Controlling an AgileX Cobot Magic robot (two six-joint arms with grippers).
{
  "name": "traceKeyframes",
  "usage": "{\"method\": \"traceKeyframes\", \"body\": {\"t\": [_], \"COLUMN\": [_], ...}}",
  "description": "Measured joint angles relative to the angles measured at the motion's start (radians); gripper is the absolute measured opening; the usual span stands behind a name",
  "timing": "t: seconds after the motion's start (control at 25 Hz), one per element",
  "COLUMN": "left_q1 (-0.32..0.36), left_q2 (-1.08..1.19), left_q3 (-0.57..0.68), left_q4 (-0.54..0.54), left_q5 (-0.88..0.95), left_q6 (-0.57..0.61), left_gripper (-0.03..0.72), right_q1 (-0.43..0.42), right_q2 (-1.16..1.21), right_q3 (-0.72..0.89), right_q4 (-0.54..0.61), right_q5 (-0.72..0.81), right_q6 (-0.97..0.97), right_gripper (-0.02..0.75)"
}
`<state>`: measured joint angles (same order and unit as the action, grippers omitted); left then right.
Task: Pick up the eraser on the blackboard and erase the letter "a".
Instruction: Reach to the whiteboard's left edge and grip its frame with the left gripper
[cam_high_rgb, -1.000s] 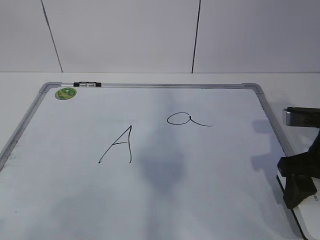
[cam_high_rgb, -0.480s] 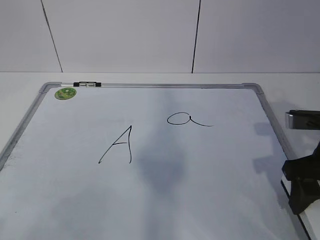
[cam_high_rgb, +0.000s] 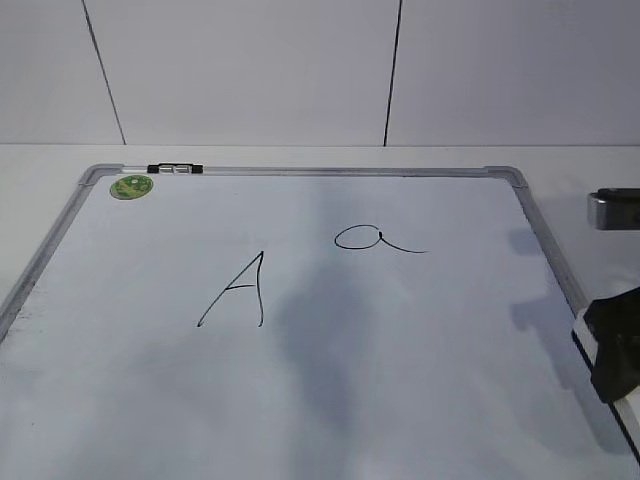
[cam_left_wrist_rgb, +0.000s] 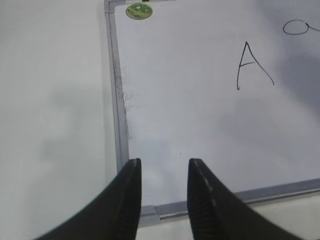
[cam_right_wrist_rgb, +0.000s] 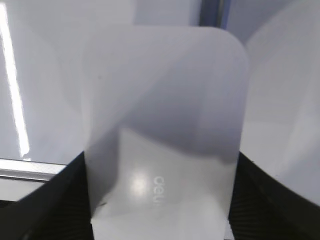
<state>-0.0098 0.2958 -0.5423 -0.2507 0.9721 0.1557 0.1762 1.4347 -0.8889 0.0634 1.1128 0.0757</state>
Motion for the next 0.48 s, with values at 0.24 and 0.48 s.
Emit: {"method": "traceKeyframes", "body": {"t": [0.24,0.48], "left_q1": [0.0,0.0], "left_q2": [0.37,0.786], "left_q3": [-0.078,-0.239], "left_q4": [-0.032,-0.03], "left_q5": [-0.09,-0.128], "left_q6": [0.0,0.0], "left_gripper": [0.263,0.313], "right_q1": [0.0,0.0], "right_q2": [0.0,0.0], "right_q3": [-0.041,-0.089], "right_q4": [0.007,0.012], "right_q5": [-0.018,-0.027], "right_q6": [-0.01,-0.01], "right_gripper": [0.568,0.568]}}
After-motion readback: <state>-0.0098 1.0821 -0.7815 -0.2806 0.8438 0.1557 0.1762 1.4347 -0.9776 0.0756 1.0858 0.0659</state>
